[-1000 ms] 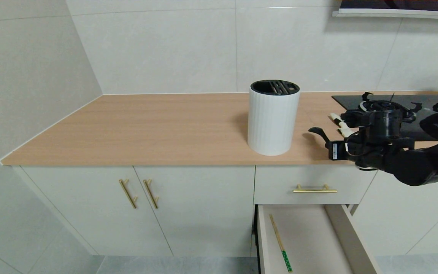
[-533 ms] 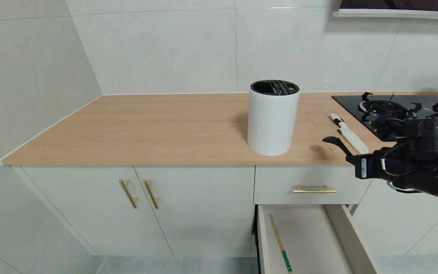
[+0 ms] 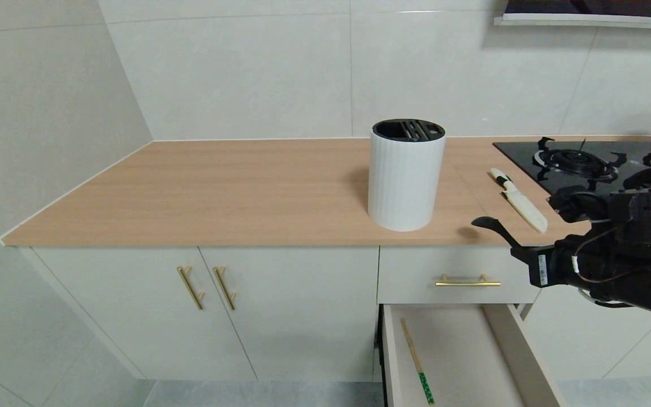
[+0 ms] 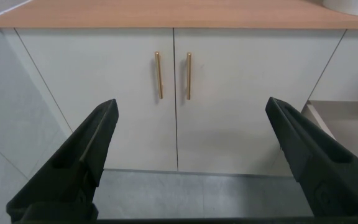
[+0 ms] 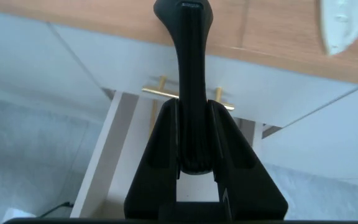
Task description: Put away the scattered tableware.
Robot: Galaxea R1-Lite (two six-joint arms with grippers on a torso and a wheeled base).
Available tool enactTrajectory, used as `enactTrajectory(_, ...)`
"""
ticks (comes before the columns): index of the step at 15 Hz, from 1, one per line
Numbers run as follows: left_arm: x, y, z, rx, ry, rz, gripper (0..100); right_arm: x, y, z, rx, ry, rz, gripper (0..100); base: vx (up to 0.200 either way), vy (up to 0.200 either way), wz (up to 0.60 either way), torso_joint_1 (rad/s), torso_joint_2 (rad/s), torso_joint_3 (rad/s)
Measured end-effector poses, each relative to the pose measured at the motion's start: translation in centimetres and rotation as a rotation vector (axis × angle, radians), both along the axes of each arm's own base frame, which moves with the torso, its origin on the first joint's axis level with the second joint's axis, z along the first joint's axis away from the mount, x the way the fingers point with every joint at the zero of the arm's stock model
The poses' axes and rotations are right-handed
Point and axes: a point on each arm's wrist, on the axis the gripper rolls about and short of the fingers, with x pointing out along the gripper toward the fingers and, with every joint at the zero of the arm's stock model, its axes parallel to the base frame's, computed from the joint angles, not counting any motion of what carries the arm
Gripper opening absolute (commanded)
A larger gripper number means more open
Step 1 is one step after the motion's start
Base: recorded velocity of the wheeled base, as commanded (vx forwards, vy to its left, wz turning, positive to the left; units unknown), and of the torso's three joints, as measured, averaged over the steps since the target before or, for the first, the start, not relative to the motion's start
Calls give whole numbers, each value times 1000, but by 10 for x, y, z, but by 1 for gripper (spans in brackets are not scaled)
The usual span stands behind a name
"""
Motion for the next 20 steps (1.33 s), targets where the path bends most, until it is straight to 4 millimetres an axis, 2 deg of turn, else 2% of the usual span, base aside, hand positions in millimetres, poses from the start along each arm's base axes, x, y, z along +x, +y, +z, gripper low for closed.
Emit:
enactTrajectory(3, 0, 0, 0, 0, 0, 0, 100, -6, 4, -4, -9, 12, 56, 0, 0, 0, 0, -88, 179, 111)
enactTrajectory(6, 0, 0, 0, 0, -1, 0, 100, -16, 10, -7, -31, 22, 145, 0, 0, 0, 0, -194, 448, 255)
enactTrajectory(10, 0, 0, 0, 0, -2, 0, 100, -23, 13, -10, -47, 32, 173, 0, 0, 0, 0, -199, 486, 282)
enactTrajectory(20, 0, 0, 0, 0, -1, 0, 100, -14, 16, -27, -60, 88, 175, 0, 0, 0, 0, -170, 466, 297)
